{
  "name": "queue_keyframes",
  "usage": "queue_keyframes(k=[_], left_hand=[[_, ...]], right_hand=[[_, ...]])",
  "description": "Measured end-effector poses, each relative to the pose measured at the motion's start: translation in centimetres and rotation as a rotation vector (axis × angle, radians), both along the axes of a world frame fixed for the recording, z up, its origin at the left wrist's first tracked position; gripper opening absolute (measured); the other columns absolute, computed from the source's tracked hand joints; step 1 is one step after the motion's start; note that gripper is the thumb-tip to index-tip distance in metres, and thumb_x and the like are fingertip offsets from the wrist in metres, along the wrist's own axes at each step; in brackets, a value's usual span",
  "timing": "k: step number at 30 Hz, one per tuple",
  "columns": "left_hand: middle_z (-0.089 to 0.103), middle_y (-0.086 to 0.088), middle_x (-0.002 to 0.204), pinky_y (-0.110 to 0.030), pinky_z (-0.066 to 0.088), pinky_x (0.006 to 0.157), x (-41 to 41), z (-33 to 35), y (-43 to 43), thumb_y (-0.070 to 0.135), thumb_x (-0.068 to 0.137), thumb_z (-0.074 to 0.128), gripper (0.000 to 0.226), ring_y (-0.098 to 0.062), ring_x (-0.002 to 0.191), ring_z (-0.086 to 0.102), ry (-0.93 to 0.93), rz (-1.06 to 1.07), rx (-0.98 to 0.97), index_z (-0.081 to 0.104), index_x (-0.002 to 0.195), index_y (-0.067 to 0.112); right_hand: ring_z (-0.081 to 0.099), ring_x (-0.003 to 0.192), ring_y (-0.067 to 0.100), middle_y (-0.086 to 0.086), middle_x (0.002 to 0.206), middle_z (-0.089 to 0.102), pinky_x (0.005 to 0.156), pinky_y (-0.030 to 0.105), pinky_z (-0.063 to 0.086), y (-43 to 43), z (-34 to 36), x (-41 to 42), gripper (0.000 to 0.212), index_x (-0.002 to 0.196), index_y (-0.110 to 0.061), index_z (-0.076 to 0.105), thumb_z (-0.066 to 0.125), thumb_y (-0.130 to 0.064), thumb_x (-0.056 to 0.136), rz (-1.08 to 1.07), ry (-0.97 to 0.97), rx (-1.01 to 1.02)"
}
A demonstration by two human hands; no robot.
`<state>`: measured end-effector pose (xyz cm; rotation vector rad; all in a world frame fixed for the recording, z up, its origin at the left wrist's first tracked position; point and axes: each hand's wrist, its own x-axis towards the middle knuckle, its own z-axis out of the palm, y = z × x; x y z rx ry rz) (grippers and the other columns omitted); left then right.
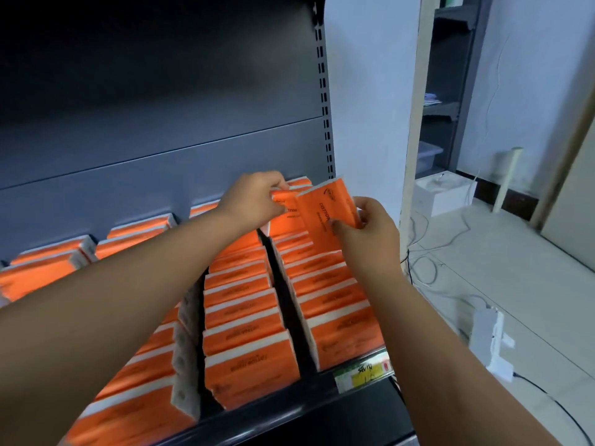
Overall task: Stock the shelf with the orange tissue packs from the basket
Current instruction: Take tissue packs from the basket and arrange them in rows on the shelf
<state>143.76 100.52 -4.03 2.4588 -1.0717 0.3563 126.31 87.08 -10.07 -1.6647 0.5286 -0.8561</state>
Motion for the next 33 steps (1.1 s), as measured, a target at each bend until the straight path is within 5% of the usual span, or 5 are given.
queue_keyframes(k=[8,13,18,22,33], left_hand=[[0.071,0.000,0.084,-0.036,0.053,0.076,-0.4,0.4,-0.3,0.023,0.077,0.086,0.036,-0.023,0.086,0.064,-0.063,-0.035,-0.018,0.074,0.111,0.025],[0.072,-0.006,0.099,-0.042,0.049,0.086,-0.5,-0.5,-0.9,0.013,0.080,0.073,0.038,-0.034,0.105,0.055,-0.224,-0.065,0.073,0.071,0.117,0.018],[0.071,0.000,0.105,-0.045,0.045,0.092,-0.2,-0.5,-0.8,0.024,0.084,0.071,0.026,-0.029,0.120,0.049,-0.353,-0.039,0.189,0.069,0.110,0.021],[0.065,-0.012,0.126,-0.043,0.038,0.098,0.1,-0.4,-1.0,0.030,0.083,0.074,0.031,-0.029,0.142,0.039,-0.396,-0.047,0.276,0.068,0.111,0.019],[0.064,0.003,0.124,-0.043,0.040,0.096,0.4,-0.3,-0.1,0.038,0.085,0.075,0.037,-0.027,0.140,0.036,-0.428,-0.014,0.369,0.065,0.116,0.021]], right_hand=[[0.063,0.081,0.001,-0.016,0.089,0.064,0.068,0.022,0.046,0.4,0.4,0.1,0.028,0.110,-0.035,0.060,0.069,-0.021,0.087,0.000,0.035,-0.003],[0.060,0.079,0.000,-0.017,0.088,0.062,0.063,0.019,0.041,0.7,0.6,0.3,0.027,0.110,-0.035,0.059,0.068,-0.020,0.089,0.010,0.049,-0.027],[0.061,0.078,0.001,-0.015,0.087,0.063,0.063,0.019,0.041,1.0,0.6,0.9,0.028,0.111,-0.036,0.057,0.068,-0.022,0.090,0.013,0.066,-0.036],[0.061,0.075,0.002,-0.014,0.084,0.063,0.061,0.020,0.040,1.1,0.5,1.2,0.028,0.113,-0.036,0.057,0.068,-0.023,0.090,-0.012,0.081,-0.036],[0.061,0.075,0.000,-0.016,0.083,0.063,0.061,0.018,0.040,1.1,0.6,1.3,0.029,0.110,-0.038,0.058,0.068,-0.023,0.088,-0.075,0.078,-0.039]])
